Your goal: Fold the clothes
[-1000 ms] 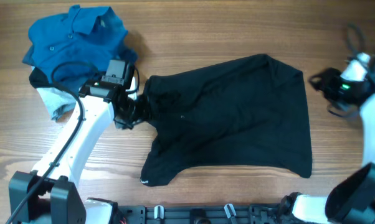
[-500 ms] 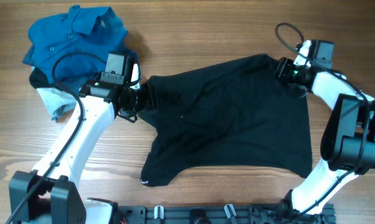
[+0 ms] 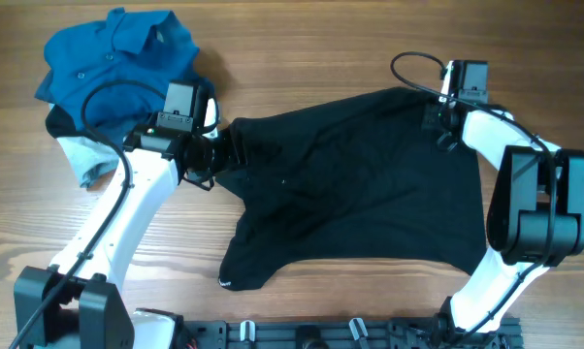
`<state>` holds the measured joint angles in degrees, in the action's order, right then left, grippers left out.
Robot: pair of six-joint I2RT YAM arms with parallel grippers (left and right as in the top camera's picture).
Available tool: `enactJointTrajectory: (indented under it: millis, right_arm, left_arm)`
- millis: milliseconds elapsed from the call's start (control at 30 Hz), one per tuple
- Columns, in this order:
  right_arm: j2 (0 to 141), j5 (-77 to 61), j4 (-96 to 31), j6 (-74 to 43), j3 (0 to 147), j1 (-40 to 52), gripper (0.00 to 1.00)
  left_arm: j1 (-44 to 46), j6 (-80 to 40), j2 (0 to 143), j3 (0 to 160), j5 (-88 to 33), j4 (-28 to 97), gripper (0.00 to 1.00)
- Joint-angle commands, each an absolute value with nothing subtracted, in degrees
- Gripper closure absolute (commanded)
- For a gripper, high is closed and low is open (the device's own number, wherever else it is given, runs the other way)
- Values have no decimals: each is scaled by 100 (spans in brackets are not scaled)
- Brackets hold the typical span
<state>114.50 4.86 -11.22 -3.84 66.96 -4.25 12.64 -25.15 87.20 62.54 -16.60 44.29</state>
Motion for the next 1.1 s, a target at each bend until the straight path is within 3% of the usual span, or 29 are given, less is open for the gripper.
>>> enactJointTrajectory:
  millis: [0, 200, 467, 867, 967, 1067]
  right_arm:
    - [11548, 731, -1229, -810, 6917, -499, 96]
    - [11391, 556, -1721, -812, 7972, -982, 96]
    - [11413, 397, -1817, -1020, 8077, -1623, 96]
    - [11413, 287, -2349, -917, 8077, -1592, 89]
    - [11413, 248, -2458, -915, 8077, -1592, 89]
    - [11413, 250, -2541, -917, 8077, -1594, 90]
  left_arm:
    - [1247, -2425, 8656, 6302, -1754, 4407, 29]
    - [1328, -2110, 8659, 6302, -1988, 4025, 32]
    - [1380, -1872, 9135, 6302, -1820, 3164, 37]
    - [2388, -1221, 10547, 6302, -1428, 1920, 41]
    - [2543, -1219, 10639, 6302, -1271, 1575, 44]
    - [2578, -1219, 10849, 6302, -1125, 1380, 55]
